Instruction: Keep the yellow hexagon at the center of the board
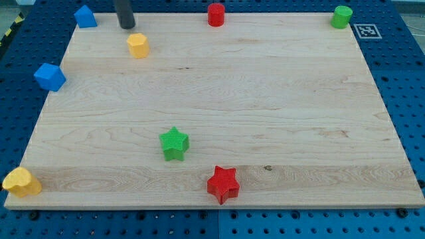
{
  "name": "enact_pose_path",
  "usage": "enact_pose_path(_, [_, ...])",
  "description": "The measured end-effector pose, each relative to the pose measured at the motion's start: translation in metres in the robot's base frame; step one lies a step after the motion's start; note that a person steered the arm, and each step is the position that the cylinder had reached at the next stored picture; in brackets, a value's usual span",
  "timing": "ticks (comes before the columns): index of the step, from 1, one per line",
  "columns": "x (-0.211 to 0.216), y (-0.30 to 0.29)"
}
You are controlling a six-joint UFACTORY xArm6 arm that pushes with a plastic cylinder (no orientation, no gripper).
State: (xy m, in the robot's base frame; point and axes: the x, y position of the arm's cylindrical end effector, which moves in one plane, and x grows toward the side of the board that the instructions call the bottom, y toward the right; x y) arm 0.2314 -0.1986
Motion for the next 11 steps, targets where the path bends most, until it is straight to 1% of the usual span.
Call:
enact_pose_path(2, [0.010, -0.003])
enact_pose_path(3, [0.022, 0.011])
enact_pose_path(4, [0.023, 0.052])
enact_pose_path(5, [0.040, 0.072])
enact_pose_path(7, [0.047, 0.073])
enact_pose_path(9, [0.021, 0.073])
enact_pose_path(10, [0.010, 0.059])
enact_pose_path(11, [0.003, 0.019])
